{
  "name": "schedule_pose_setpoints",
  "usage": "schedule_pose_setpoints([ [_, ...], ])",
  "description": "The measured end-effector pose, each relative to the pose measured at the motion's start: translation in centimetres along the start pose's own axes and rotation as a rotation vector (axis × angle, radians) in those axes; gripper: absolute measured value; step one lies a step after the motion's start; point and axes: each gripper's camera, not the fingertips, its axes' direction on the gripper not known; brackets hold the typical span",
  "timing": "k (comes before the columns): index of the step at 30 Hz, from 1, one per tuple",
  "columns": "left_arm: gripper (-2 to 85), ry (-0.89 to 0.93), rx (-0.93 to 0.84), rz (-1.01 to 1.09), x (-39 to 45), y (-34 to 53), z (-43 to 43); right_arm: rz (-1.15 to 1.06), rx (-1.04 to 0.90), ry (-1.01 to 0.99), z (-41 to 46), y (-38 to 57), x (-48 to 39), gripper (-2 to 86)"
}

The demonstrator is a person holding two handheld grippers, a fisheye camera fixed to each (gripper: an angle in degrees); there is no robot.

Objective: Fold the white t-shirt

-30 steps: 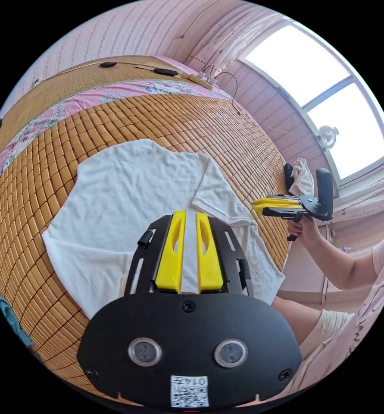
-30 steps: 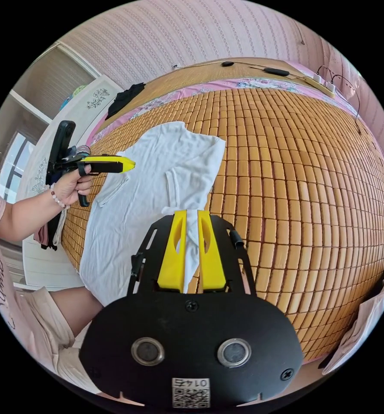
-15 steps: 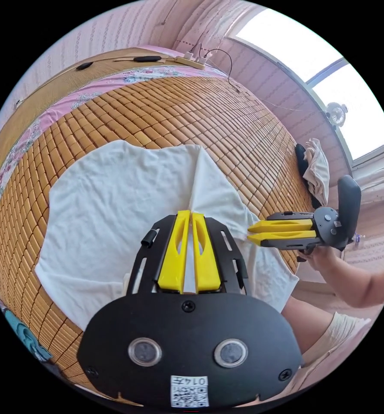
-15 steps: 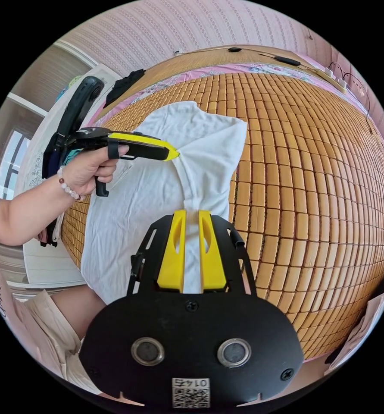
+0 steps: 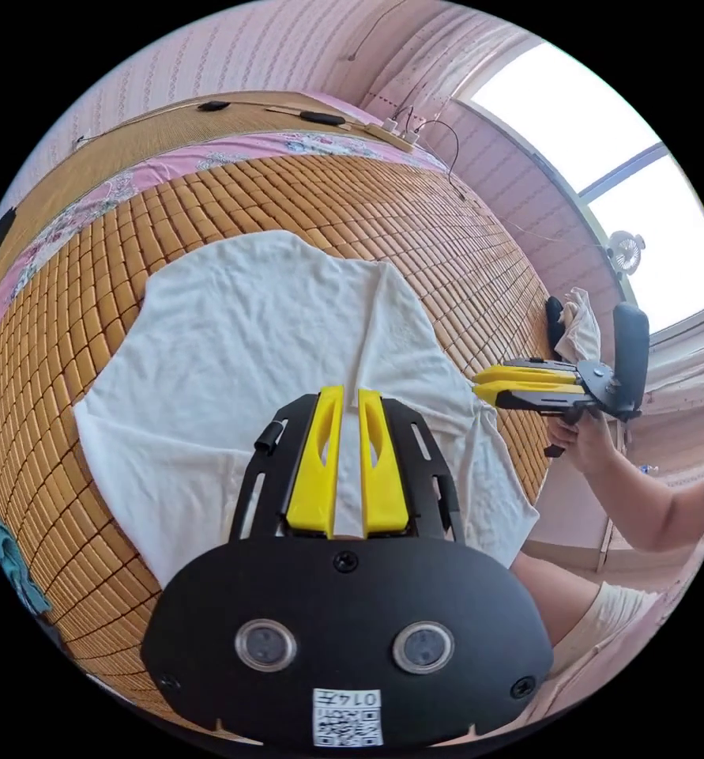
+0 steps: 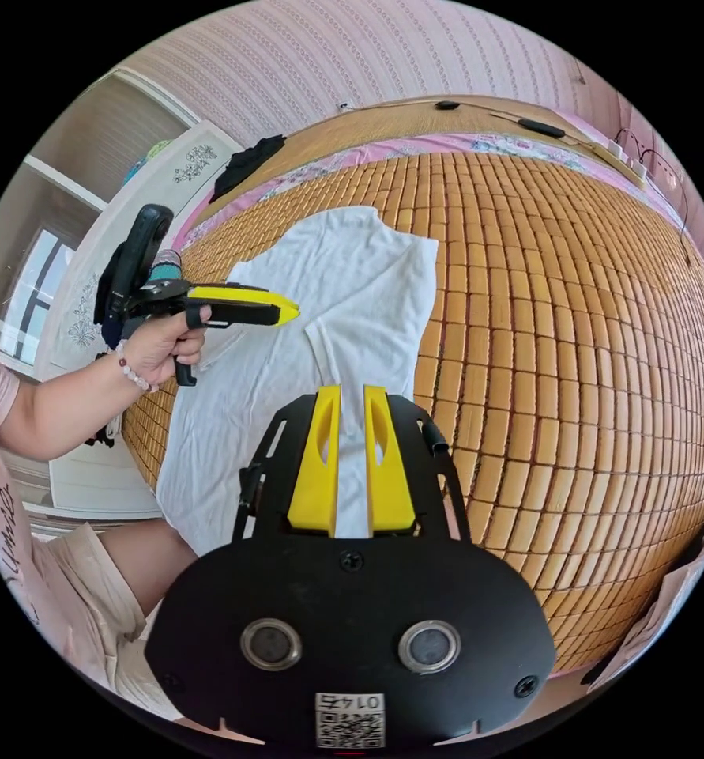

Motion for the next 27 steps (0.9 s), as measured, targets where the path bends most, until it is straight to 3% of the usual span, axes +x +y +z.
schedule_pose_setpoints([
  [8,4.9,-0.202,0.108,-0.173,-10.3,4.2,-9.5,0.059,0.001,0.003,3.8,-10.3,4.8,11.0],
  [12,6.9,-0.155,0.116,-0.303,-15.0,5.5,-11.5,0.084,-0.075,-0.008,5.5,-12.5,6.0,3.0],
  [17,9.6,-0.043,0.062,-0.359,-17.4,5.2,-11.0,0.058,-0.106,-0.014,5.2,-13.7,6.4,1.1],
  [20,5.5,-0.096,0.004,-0.383,-18.2,5.1,-11.0,0.062,-0.124,-0.027,5.0,-14.4,6.9,0.8],
  [23,0.0,-0.028,0.043,-0.396,-19.1,5.2,-12.7,0.089,-0.101,-0.053,4.2,-15.5,7.9,0.6],
  [27,-0.9,-0.086,0.076,-0.345,-18.9,4.1,-15.7,0.088,-0.075,-0.049,3.3,-17.7,8.4,0.5],
])
